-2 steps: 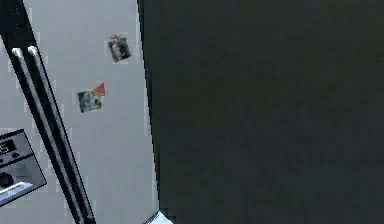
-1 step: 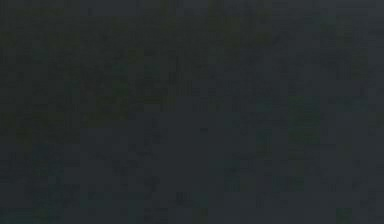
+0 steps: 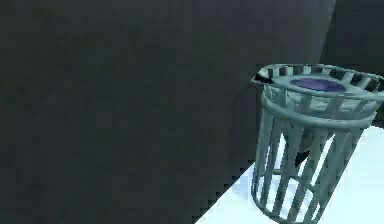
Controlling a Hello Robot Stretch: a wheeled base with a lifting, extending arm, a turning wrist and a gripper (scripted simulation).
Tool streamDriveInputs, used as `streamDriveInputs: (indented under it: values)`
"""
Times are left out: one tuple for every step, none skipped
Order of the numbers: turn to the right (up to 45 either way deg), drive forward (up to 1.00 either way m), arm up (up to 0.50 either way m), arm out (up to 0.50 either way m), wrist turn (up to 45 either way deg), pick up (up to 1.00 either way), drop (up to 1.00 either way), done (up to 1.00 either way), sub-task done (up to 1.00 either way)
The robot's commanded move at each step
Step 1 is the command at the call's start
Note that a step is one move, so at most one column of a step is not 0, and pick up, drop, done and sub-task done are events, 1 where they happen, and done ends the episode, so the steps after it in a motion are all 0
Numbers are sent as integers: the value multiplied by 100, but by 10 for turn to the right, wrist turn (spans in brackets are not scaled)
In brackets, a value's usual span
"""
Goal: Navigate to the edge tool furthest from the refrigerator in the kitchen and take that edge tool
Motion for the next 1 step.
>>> streamDriveInputs:
  values:
    - [450,0,0,0,0,0,0,0,0]
